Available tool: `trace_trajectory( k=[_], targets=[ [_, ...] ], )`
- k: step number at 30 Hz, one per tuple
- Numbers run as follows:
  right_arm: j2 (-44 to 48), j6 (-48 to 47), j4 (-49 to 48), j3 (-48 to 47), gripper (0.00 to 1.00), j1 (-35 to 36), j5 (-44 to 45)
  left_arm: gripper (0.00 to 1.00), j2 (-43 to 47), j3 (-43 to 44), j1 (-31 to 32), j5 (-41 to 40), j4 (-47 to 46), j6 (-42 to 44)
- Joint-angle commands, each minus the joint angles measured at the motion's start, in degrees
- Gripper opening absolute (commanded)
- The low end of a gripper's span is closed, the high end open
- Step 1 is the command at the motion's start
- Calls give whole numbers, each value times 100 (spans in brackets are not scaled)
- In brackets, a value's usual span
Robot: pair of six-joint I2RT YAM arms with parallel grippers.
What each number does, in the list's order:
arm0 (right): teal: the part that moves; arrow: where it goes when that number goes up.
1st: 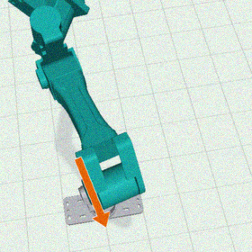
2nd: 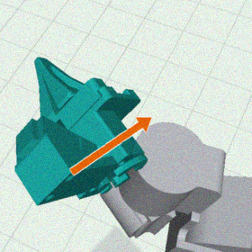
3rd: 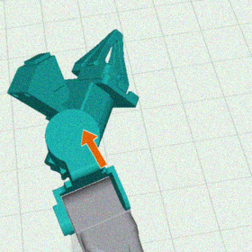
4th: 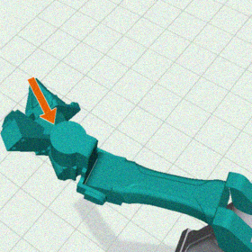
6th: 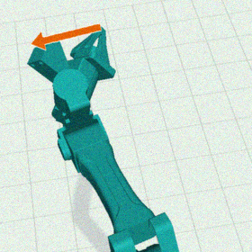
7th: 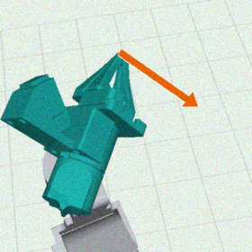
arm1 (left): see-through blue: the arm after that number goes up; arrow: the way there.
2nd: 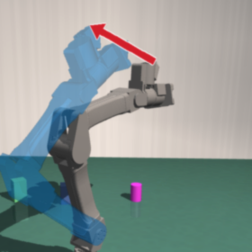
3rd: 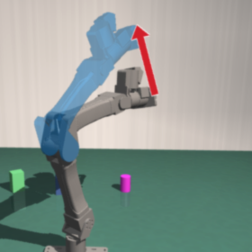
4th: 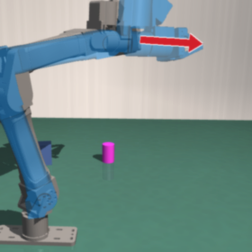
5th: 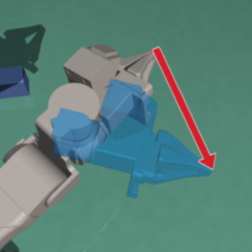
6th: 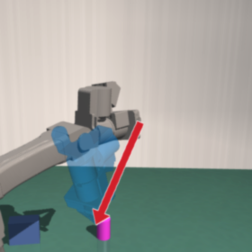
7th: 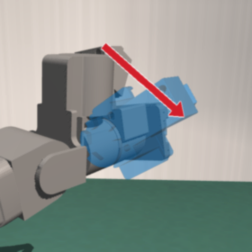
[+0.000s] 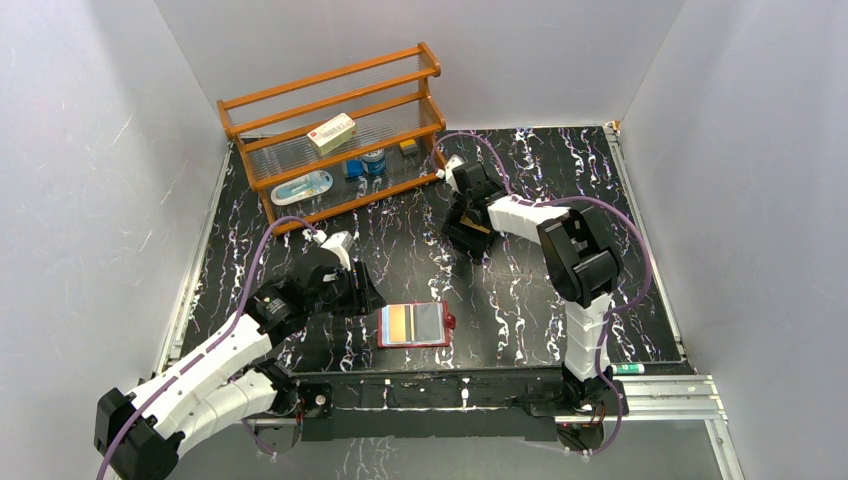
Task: Put the credit cards into the card holder
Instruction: Pick up the credit card from the card slot.
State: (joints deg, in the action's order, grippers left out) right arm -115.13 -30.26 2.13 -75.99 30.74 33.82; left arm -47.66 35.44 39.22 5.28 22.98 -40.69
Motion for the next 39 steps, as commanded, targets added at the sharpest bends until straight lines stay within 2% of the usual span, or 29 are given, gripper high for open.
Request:
trace_trajectory(
  k=[1,12,30,37,39],
  targets=[
    [-35,-239,-510,-130,50,-21,279,50,140,-27,16,-18,66,12],
    [221,-178,-532,-134,28,-20,281,50,143,-61,15,-14,53,-19],
    [458,-85,-226,-350,24,-16,184,50,90,-116,15,67,-60,-40],
    [428,-48,-117,-365,19,-23,141,50,129,-184,15,105,-92,-86],
    [450,5,-29,-382,14,-19,119,50,142,-193,15,113,-92,-103]
  ],
)
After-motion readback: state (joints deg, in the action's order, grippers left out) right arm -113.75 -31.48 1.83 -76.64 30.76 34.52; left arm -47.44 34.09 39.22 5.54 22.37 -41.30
